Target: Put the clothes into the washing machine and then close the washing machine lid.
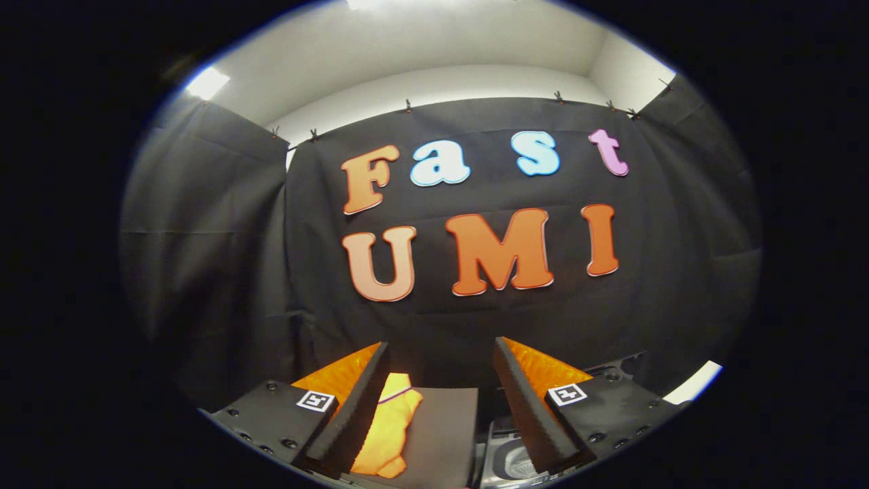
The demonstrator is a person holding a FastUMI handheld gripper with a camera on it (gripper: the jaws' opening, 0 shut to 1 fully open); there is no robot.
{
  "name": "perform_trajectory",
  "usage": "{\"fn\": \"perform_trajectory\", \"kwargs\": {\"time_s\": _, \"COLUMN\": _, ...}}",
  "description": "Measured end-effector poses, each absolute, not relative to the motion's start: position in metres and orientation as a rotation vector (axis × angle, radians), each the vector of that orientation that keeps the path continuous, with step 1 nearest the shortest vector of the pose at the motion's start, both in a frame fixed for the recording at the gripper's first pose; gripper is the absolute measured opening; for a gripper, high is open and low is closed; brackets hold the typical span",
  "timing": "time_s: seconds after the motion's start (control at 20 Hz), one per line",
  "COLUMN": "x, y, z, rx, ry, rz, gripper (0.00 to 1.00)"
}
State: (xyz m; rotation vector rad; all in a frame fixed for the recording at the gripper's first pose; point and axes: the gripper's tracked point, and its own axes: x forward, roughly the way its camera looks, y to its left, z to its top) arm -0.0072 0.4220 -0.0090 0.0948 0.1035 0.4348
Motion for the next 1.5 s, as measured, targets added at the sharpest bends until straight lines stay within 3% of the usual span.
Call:
{"fn": "perform_trajectory", "kwargs": {"time_s": 0.3, "x": -0.007, "y": 0.517, "z": -0.042, "rx": 0.129, "ry": 0.204, "rz": 0.561, "gripper": 0.98}}
{"fn": "perform_trajectory", "kwargs": {"time_s": 0.7, "x": -0.006, "y": 0.604, "z": -0.158, "rx": 0.087, "ry": 0.487, "rz": 0.609, "gripper": 0.98}}
{"fn": "perform_trajectory", "kwargs": {"time_s": 1.25, "x": 0.001, "y": 0.62, "z": -0.225, "rx": -0.012, "ry": 0.642, "rz": 0.47, "gripper": 0.98}}
{"fn": "perform_trajectory", "kwargs": {"time_s": 1.5, "x": -0.001, "y": 0.619, "z": -0.244, "rx": -0.015, "ry": 0.668, "rz": 0.479, "gripper": 0.99}}
